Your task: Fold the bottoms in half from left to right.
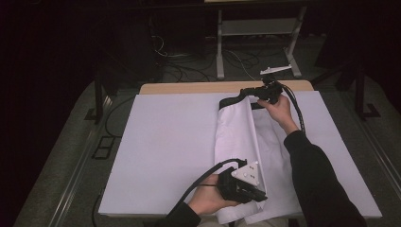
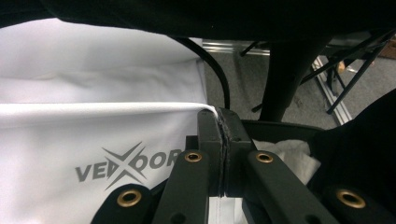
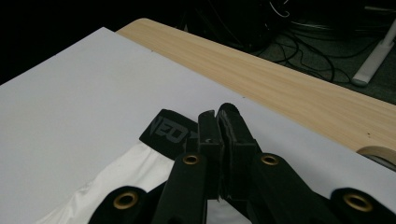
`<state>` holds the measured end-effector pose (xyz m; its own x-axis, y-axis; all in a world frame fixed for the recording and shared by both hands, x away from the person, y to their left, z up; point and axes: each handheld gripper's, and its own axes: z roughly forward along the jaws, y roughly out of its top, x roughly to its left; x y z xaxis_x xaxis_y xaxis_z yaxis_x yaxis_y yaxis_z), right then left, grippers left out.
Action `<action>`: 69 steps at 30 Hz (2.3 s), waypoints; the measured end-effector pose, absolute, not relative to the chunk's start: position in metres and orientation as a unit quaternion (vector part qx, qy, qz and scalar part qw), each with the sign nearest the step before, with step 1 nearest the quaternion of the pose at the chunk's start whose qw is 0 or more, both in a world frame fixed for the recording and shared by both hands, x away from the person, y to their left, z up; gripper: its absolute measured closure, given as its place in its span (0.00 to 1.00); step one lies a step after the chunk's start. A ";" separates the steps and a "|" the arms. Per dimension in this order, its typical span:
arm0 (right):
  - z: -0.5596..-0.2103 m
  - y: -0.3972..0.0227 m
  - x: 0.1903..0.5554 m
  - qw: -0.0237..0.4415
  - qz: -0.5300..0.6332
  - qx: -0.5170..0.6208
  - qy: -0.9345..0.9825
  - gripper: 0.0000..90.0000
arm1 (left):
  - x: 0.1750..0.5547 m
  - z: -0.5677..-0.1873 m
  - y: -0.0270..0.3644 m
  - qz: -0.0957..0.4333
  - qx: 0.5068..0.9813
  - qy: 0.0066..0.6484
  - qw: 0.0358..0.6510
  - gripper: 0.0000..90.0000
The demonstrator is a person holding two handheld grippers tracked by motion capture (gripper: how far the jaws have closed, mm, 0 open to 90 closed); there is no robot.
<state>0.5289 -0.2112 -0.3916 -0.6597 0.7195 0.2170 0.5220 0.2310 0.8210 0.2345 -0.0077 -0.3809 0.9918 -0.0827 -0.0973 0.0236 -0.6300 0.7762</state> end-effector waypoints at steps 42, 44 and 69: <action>-0.419 -0.264 0.524 0.114 0.455 0.419 0.777 0.95 | 0.249 -0.420 -0.086 -0.113 0.897 -0.015 0.427 0.97; -0.421 -0.266 0.525 0.112 0.451 0.424 0.778 0.95 | 0.251 -0.422 -0.089 -0.114 0.897 -0.012 0.426 0.97; -0.430 -0.281 0.528 0.103 0.442 0.428 0.782 0.82 | 0.258 -0.440 -0.123 -0.140 0.893 0.036 0.427 0.75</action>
<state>0.5279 -0.2812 -0.4295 -0.6125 0.7600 0.2173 0.5782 0.2434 0.7787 0.2578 -0.1231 -0.4404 0.9584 -0.0547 -0.2801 0.1838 -0.6327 0.7523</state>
